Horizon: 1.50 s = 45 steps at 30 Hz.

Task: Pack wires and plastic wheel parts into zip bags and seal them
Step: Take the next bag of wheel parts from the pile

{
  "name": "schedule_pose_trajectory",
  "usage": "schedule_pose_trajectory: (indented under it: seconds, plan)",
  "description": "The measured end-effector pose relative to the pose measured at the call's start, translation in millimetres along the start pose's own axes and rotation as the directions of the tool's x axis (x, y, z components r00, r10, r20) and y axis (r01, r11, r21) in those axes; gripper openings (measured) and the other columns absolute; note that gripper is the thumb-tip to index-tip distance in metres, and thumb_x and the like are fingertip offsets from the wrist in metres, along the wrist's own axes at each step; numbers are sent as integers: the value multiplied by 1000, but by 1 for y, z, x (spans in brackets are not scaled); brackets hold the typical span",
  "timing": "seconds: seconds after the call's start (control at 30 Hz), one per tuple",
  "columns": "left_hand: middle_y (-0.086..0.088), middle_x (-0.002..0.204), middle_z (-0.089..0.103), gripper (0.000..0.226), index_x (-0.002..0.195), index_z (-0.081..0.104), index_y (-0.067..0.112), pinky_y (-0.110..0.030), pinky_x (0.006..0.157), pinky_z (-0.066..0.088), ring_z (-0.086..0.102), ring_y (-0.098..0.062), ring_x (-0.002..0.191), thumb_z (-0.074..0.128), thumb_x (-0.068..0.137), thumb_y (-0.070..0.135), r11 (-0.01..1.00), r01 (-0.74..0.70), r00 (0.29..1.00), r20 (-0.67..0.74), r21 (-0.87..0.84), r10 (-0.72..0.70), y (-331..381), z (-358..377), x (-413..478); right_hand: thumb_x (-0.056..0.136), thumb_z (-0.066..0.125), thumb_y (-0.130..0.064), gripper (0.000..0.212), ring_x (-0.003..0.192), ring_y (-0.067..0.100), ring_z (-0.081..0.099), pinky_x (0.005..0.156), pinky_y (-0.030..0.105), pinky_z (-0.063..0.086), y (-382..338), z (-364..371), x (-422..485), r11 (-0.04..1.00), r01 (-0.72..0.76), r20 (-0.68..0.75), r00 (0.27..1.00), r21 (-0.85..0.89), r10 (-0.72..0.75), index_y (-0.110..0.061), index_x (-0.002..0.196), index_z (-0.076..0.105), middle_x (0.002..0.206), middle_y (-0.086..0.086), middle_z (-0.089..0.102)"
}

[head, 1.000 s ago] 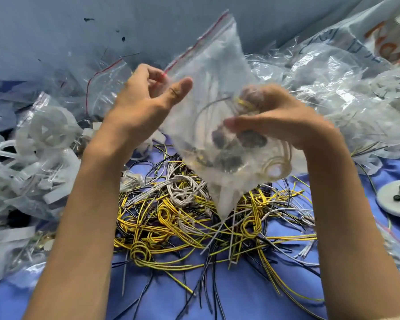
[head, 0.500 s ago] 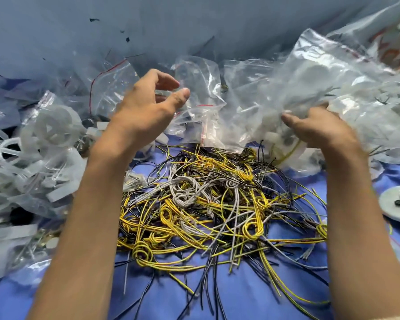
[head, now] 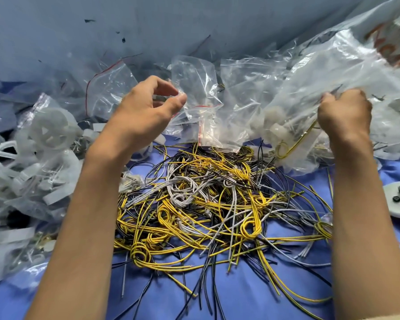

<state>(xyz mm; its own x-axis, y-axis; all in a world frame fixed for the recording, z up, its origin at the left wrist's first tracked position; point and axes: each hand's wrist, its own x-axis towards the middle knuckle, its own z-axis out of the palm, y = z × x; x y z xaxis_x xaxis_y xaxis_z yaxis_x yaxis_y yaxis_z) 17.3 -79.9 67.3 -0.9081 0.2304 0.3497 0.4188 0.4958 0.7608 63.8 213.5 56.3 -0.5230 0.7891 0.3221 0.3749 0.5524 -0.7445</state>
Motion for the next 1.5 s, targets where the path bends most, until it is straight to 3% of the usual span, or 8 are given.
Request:
schedule_pose_trajectory:
  seconds: [0.2, 0.3, 0.57, 0.73, 0.87, 1.03, 1.3, 1.5]
  plan:
    - [17, 91, 61, 17, 100, 57, 28, -12, 57, 36, 53, 16, 68, 59, 89, 41, 1000, 5, 1000, 14, -9, -5, 0, -1, -1, 81, 54, -9, 80, 138, 38, 24, 106, 24, 22, -2, -3, -9, 991, 35, -143, 990, 133, -16, -3, 147, 10, 148, 31, 16]
    - [17, 94, 61, 18, 101, 56, 28, -13, 58, 36, 54, 12, 76, 58, 90, 41, 1000, 4, 1000, 16, -4, -4, 1, -2, -1, 75, 56, -14, 71, 129, 38, 29, 102, 28, 27, -14, -1, -16, 976, 217, -229, 949, -29, -218, -13, 142, 31, 141, 27, 24]
    - [17, 85, 57, 17, 101, 57, 25, 0, 46, 34, 50, 20, 58, 59, 90, 38, 1000, -4, 1000, 11, -15, 5, 0, 0, 0, 78, 74, -24, 55, 147, 19, 2, 116, 45, 1, -31, 26, -31, 724, 682, 265, 721, -104, -640, -29, 130, 56, 160, 0, 6]
    - [19, 87, 57, 17, 101, 57, 26, -2, 47, 34, 49, 22, 59, 58, 90, 39, 1000, 4, 1000, 15, -10, -3, -1, -2, 0, 76, 71, -48, 65, 147, 20, -6, 109, 63, -7, -13, 38, -33, 747, 600, 706, 659, -288, -257, -47, 135, 43, 160, 0, -1]
    - [19, 88, 58, 17, 101, 56, 26, -1, 46, 34, 50, 24, 60, 58, 90, 38, 1000, -1, 1000, 22, -15, 1, 0, -3, 0, 81, 60, -8, 55, 143, 22, 19, 112, 59, -5, -1, 33, -23, 848, 426, 624, 767, -315, -153, -43, 124, 56, 155, 1, 25]
    - [18, 84, 57, 14, 98, 57, 27, -5, 51, 36, 49, 21, 58, 59, 90, 38, 1000, 4, 1000, 1, -21, -4, 0, -4, 0, 82, 47, -10, 35, 125, 25, 40, 109, 52, 8, -1, 35, -21, 830, 355, 556, 829, -430, -66, -26, 101, 71, 126, 4, 57]
    - [21, 83, 56, 15, 99, 57, 29, -16, 55, 35, 48, 23, 59, 57, 90, 41, 999, -2, 1000, 9, 37, 2, 3, -3, -2, 90, 58, -23, 33, 144, 24, 18, 116, 51, 0, -12, 46, -36, 758, 652, 681, 560, -12, -471, -38, 120, 60, 159, -1, 12]
    - [19, 75, 53, 17, 101, 57, 26, -9, 51, 34, 48, 19, 53, 57, 91, 40, 1000, -4, 1000, 16, 18, 4, 2, -3, -1, 94, 49, -45, 48, 146, 23, 9, 116, 47, 12, -11, 76, -52, 692, 719, 884, 359, -57, -300, -25, 138, 48, 160, -3, 2]
